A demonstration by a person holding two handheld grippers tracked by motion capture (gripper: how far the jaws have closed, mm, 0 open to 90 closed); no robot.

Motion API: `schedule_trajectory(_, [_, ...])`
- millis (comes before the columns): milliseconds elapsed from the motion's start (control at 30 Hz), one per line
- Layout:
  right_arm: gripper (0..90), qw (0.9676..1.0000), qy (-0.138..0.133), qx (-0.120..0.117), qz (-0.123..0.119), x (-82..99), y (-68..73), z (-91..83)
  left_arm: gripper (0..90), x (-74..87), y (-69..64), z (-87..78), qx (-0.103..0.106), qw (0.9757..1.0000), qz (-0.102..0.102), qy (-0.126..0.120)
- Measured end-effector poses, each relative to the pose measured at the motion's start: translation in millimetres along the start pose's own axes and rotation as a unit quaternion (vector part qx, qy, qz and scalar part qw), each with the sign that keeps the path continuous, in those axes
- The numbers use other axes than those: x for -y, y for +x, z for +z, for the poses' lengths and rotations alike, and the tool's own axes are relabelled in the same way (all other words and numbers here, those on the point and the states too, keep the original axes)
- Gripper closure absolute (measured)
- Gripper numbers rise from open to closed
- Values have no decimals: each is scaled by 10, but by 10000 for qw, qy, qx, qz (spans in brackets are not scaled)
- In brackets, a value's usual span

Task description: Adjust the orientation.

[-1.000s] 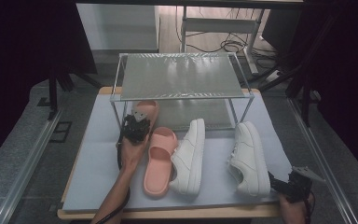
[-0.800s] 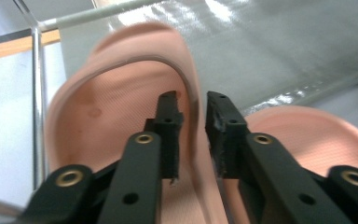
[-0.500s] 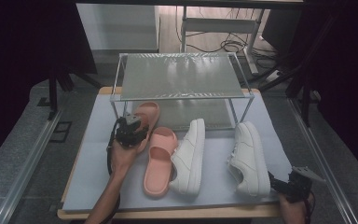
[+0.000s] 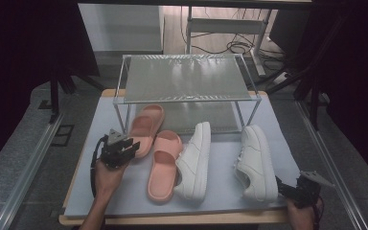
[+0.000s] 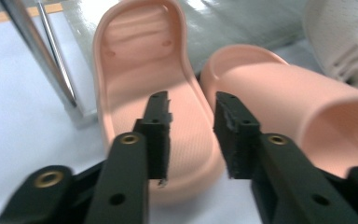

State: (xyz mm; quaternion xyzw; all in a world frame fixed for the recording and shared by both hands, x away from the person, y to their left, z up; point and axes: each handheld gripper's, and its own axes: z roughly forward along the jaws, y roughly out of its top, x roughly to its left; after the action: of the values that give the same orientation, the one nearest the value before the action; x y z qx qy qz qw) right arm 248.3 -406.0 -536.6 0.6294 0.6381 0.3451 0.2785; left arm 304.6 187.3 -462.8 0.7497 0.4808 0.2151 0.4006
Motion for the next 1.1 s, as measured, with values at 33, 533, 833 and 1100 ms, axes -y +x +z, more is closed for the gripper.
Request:
schedule_trajectory(33, [0, 10000, -1, 0, 0, 0, 0, 0, 728, 36, -1, -24, 24, 10000, 46, 2])
schedule_trajectory(533, [0, 10000, -2, -2, 6, 0, 1, 1, 898, 387, -25, -68, 131, 9994, 180, 278])
schedule_trajectory(833, [0, 10000, -3, 1, -1, 0, 0, 1, 898, 426, -20, 63, 28, 9989, 213, 424])
schedule_trajectory(1100, [0, 10000, 0, 0, -3, 0, -1, 1, 898, 345, -56, 208, 17, 9989, 238, 414])
